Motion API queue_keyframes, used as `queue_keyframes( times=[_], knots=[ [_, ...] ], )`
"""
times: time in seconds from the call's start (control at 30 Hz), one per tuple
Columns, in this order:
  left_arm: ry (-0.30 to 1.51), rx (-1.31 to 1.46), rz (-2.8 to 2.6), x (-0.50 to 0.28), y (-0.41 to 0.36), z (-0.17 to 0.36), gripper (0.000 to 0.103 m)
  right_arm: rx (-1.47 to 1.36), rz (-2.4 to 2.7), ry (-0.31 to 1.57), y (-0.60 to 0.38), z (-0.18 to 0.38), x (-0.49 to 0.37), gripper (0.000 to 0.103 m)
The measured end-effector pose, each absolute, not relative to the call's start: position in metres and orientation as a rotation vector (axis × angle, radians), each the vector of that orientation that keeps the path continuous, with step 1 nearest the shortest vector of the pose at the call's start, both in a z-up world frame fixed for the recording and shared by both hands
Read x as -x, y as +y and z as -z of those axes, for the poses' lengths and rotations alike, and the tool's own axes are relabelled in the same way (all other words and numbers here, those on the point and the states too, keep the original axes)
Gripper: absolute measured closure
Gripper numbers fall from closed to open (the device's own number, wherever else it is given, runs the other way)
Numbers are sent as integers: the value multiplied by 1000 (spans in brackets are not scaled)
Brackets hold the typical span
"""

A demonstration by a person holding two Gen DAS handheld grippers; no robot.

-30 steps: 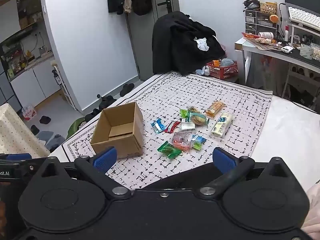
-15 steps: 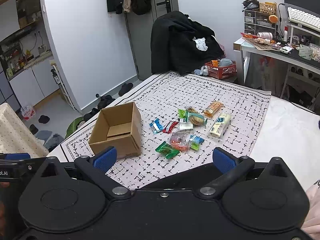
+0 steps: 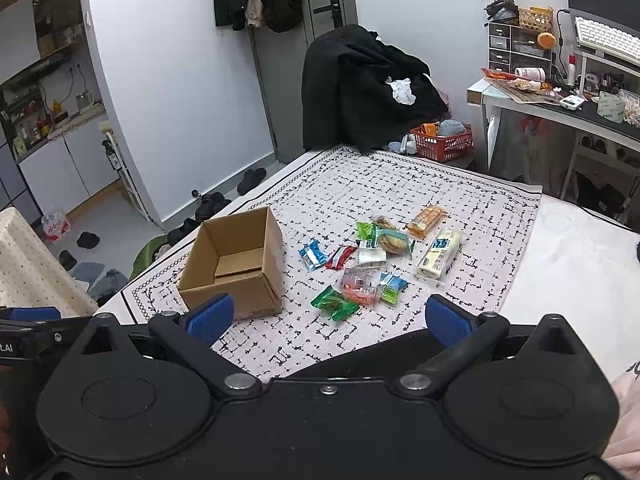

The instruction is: Organize snacks

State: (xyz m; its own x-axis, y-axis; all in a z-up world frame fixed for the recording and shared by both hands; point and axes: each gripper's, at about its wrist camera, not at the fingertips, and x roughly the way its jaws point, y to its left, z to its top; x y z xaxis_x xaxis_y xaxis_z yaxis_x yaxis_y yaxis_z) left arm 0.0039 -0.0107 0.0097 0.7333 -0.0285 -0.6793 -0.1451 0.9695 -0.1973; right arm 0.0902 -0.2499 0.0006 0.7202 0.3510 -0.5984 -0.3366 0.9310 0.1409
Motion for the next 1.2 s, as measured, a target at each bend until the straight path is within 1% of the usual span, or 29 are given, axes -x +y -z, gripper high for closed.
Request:
queue_keyframes(
  times=[0.83,1.2],
  knots=[
    [739,236,-68,-6,-12,-13,0,-22,-378,666,-251,0,-92,0],
    [741,269,-58,-24,-15,-11,0,-40,-372,692,-258,5,-110,0]
  ],
)
